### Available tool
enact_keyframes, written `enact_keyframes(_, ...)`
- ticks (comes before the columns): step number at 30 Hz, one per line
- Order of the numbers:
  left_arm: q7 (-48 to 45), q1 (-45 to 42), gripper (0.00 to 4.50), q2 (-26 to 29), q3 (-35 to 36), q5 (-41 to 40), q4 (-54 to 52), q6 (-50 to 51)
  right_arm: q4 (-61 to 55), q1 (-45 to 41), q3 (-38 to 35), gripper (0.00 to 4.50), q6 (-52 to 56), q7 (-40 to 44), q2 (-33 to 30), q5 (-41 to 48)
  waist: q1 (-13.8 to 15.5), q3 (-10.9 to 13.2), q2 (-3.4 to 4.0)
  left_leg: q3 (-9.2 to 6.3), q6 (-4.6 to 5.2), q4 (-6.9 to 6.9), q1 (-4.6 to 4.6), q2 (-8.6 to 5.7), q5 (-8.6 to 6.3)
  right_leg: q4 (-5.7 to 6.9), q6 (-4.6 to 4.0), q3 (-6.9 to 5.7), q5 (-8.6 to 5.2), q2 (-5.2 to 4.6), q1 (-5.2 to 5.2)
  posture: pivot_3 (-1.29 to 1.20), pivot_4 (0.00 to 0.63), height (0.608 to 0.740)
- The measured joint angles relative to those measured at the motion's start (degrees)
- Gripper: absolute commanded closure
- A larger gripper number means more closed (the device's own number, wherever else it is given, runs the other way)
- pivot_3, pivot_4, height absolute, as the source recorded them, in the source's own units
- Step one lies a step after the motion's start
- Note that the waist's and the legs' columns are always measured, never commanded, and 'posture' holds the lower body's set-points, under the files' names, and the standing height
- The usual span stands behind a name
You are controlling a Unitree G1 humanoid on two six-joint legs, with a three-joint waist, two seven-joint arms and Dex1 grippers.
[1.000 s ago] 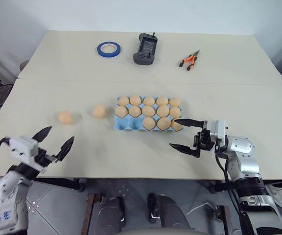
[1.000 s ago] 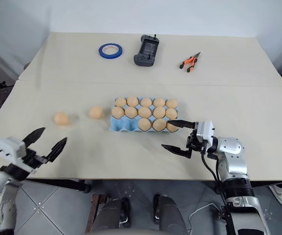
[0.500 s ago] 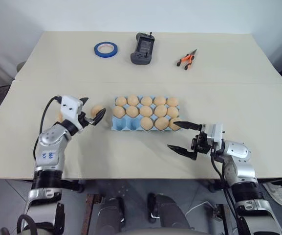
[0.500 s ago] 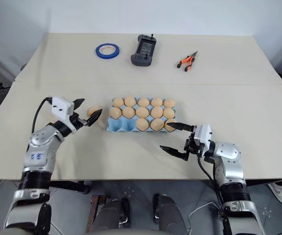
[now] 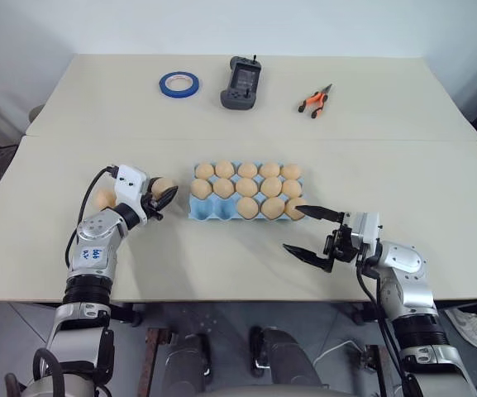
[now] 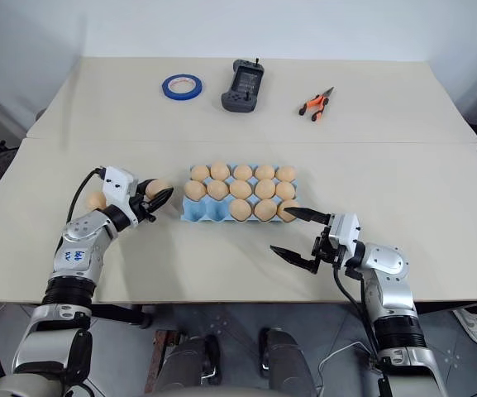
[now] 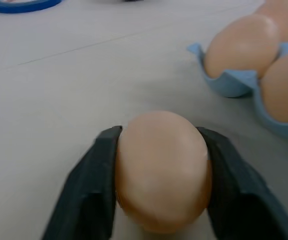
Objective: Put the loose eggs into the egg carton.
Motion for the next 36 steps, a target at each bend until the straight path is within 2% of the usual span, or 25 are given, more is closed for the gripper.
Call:
enact_keyframes(5, -8.23, 1.77, 2.81, -0.02, 0.18, -5.25, -9.0, -5.03, -0.07, 0.08, 0.01, 0.0, 0.09, -0.04, -0.03, 0.0, 0.05, 0.0, 0.0, 0.0, 0.0, -0.01, 0.0, 0.0, 0.0, 0.01, -0.01, 0.01, -0.01, -0.01, 0.0, 0.0, 0.15, 0.74)
enact_keyframes(9, -16.23, 2.08, 2.81, 0.6, -4.38, -6.71, -16.91, -4.2, -0.36, 1.23, -0.16, 0.0, 0.51, -0.16, -0.84, 0.17, 0.11, -0.01, 0.01, 0.0, 0.0, 0.03, 0.03, -0.05, 0.0, 0.03, -0.01, 0.02, -0.01, -0.02, 0.04, 0.0, 0.15, 0.74)
enact_keyframes(15, -19.93, 1.86, 2.81, -1.48, -11.46, -4.72, -14.55, -2.22, -1.51, 2.72, -1.24, 0.0, 1.43, -1.62, -2.52, 0.2, -0.06, 0.0, 0.0, -0.02, 0.05, 0.28, 0.0, -0.04, 0.0, 0.07, 0.0, 0.05, 0.0, 0.0, 0.05, 0.0, 0.15, 0.74)
enact_keyframes(22, -19.91, 0.35, 0.58, -2.18, -11.3, -4.05, -11.41, -2.71, -4.53, 4.17, -1.7, 0.0, 1.76, -3.62, -2.4, 0.2, -0.05, 0.0, 0.0, -0.07, 0.06, 0.3, -0.01, 0.01, 0.02, 0.1, -0.01, 0.06, -0.01, 0.05, 0.04, 0.0, 0.15, 0.74)
enact_keyframes(28, -15.04, 4.37, 0.58, 0.92, -4.55, -5.47, -16.02, -3.37, -5.46, 4.56, -1.31, 0.0, 2.71, -4.23, -1.95, 0.2, -0.26, 0.0, 0.0, -0.07, 0.06, 0.21, -0.01, 0.06, 0.02, 0.11, -0.03, 0.07, -0.02, 0.06, 0.02, 0.0, 0.15, 0.74)
enact_keyframes(33, -11.44, 17.42, 0.58, 3.69, 3.31, -7.86, -25.81, -1.42, -4.94, 3.4, -0.03, 0.0, 2.81, -3.56, -1.47, 0.19, -0.52, 0.0, 0.01, -0.04, 0.01, 0.14, 0.01, 0.09, -0.04, 0.1, -0.08, 0.1, -0.05, 0.05, 0.0, 0.0, 0.15, 0.74)
enact_keyframes(34, -10.47, 20.8, 0.25, 3.69, 5.35, -8.28, -27.44, -1.4, -4.77, 3.22, 0.03, 0.0, 2.79, -3.33, -1.39, 0.2, -0.6, 0.0, 0.01, -0.04, 0.02, 0.11, 0.02, 0.1, -0.04, 0.09, -0.09, 0.11, -0.06, 0.03, 0.0, 0.0, 0.15, 0.74)
enact_keyframes(36, -7.81, 27.56, 0.02, 3.5, 9.92, -8.78, -29.4, -1.56, -4.37, 2.69, 0.13, 0.0, 2.76, -2.91, -1.2, 0.21, -0.64, 0.0, 0.0, -0.05, 0.0, 0.1, 0.02, 0.13, -0.05, 0.09, -0.13, 0.1, -0.08, 0.03, -0.03, 0.0, 0.15, 0.74)
